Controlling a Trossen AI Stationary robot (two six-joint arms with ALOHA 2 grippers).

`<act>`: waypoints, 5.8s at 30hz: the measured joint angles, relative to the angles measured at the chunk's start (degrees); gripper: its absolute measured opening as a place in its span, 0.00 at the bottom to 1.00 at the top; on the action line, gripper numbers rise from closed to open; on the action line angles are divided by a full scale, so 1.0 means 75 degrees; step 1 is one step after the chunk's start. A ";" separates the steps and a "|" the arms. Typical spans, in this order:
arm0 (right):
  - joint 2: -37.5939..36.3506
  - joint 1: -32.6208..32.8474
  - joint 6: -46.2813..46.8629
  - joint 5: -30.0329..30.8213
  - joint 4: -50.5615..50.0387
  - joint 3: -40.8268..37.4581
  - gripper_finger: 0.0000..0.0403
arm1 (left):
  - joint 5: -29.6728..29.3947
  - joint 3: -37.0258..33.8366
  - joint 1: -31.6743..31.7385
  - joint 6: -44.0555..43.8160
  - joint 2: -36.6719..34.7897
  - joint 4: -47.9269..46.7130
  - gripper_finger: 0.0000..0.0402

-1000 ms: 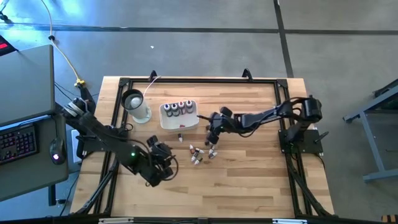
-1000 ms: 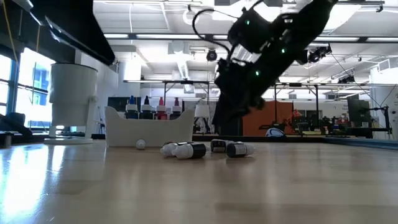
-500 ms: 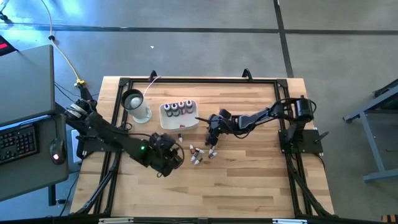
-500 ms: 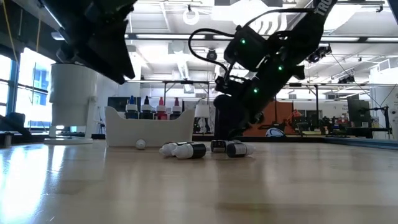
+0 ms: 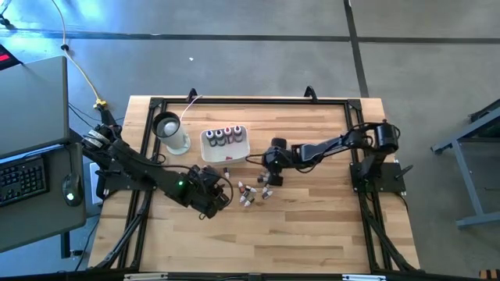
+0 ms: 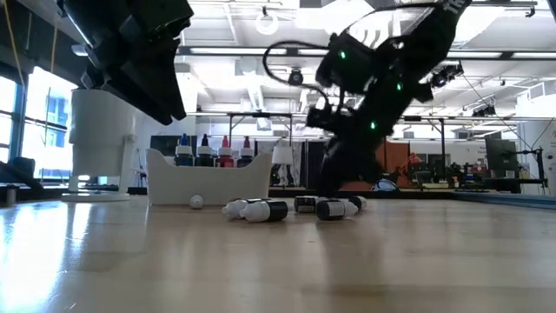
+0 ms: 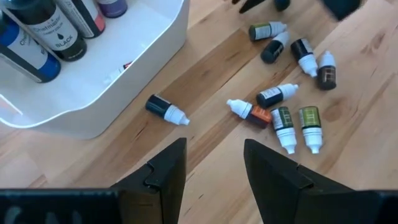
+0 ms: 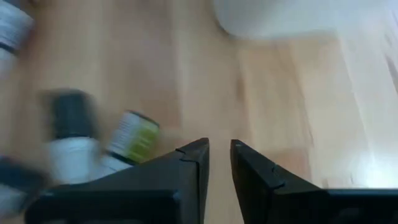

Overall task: Pick & Place food coloring
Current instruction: Put the small blue food coloring bottle into the white bin, then put the small violet food coloring bottle into the white bin

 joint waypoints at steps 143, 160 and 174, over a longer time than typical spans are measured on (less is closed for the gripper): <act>0.2841 -0.0229 -0.0370 0.0846 0.0502 0.5309 0.33 | -0.0186 0.0736 -0.0356 0.1570 -0.1545 -0.2967 0.39; -0.1081 0.1413 0.3142 0.5674 -0.8642 0.6020 0.34 | -0.0397 -0.0373 -0.0044 -0.1923 -0.0181 -0.0764 0.39; -0.4195 0.1992 0.3585 0.6161 -0.3771 -0.0256 0.34 | 0.0594 -0.0311 0.1075 -0.2283 0.1786 0.1575 0.39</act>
